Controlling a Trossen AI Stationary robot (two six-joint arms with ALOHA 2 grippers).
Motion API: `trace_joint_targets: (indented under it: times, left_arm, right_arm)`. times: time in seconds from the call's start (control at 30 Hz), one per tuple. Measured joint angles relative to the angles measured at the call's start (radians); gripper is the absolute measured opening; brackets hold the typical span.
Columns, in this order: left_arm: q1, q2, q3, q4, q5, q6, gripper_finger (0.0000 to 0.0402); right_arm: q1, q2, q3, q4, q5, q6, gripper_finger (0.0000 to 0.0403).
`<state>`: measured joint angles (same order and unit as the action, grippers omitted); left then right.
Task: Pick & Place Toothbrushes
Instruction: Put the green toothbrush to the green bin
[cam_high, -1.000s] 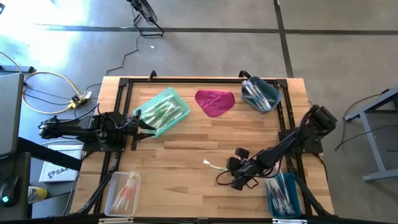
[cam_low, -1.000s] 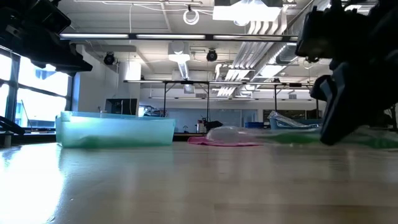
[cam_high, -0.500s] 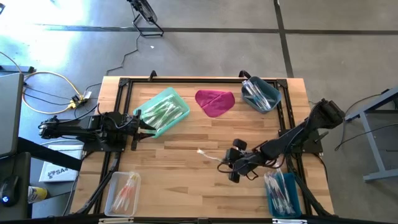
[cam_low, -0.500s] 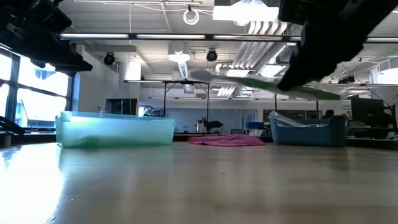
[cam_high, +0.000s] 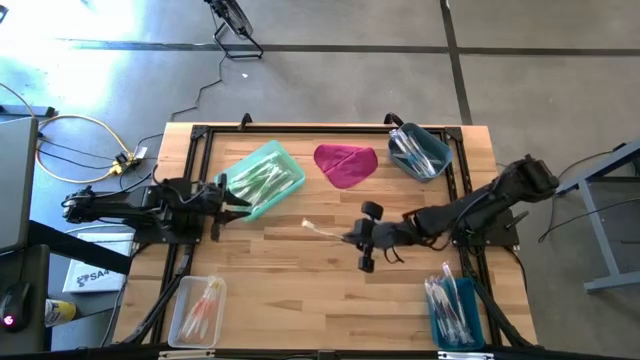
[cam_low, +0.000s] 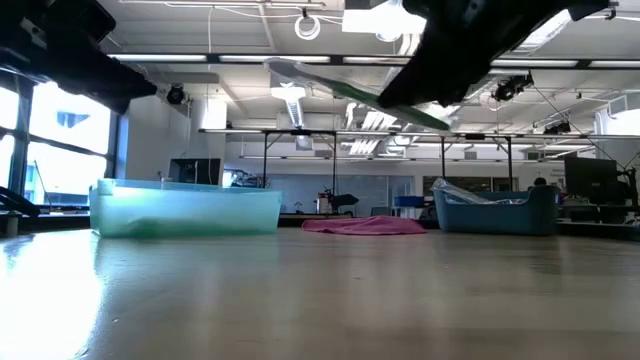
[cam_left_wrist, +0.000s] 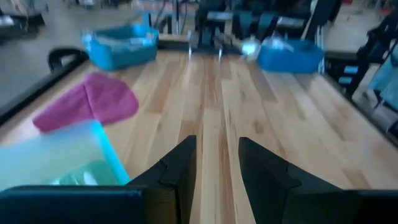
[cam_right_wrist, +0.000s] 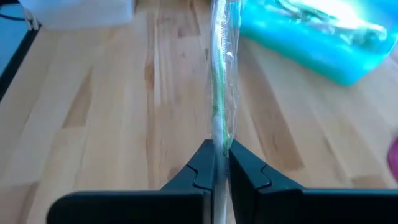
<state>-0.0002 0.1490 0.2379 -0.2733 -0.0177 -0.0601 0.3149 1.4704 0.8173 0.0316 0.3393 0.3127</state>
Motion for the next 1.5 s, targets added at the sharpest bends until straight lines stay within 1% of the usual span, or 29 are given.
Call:
trace_joint_targets:
  times: [0.13,0.33,0.47,0.53,0.73,0.97,1.23,1.4,1.5]
  left_arm:
    - [0.000,0.000,0.000,0.082,-0.001,0.007,0.0116]
    - [0.000,0.000,0.000,0.169,-0.011,0.011,0.0116]
    - [0.000,0.028,0.000,0.238,-0.050,0.004,0.0116]
    - [0.000,0.057,-0.009,0.304,-0.060,0.003,0.0116]
    - [0.000,0.206,-0.051,0.572,-0.060,0.003,0.0116]
    - [0.000,0.434,-0.053,0.839,-0.057,0.003,0.0116]
    - [0.000,0.685,-0.054,1.132,0.012,0.011,0.0116]
    - [0.000,0.794,-0.054,1.300,0.066,0.012,0.0116]
    - [0.000,0.841,-0.048,1.350,0.090,0.013,0.0116]
  right_arm:
    - [-0.057,0.000,0.000,0.066,-0.043,-0.072,0.0013]
    - [-0.126,0.000,0.000,0.190,-0.134,-0.178,0.0013]
    - [-0.156,0.000,0.000,0.269,-0.163,-0.243,0.0013]
    - [-0.167,0.000,0.000,0.294,-0.164,-0.268,0.0013]
    - [-0.181,0.005,0.000,0.333,-0.158,-0.291,0.0013]
    - [-0.180,0.006,0.000,0.376,-0.156,-0.316,0.0013]
    - [-0.180,0.007,0.000,0.449,-0.156,-0.336,0.0013]
    - [-0.180,0.045,0.000,0.505,-0.158,-0.337,0.0013]
    - [-0.180,0.081,0.000,0.549,-0.159,-0.337,0.0013]
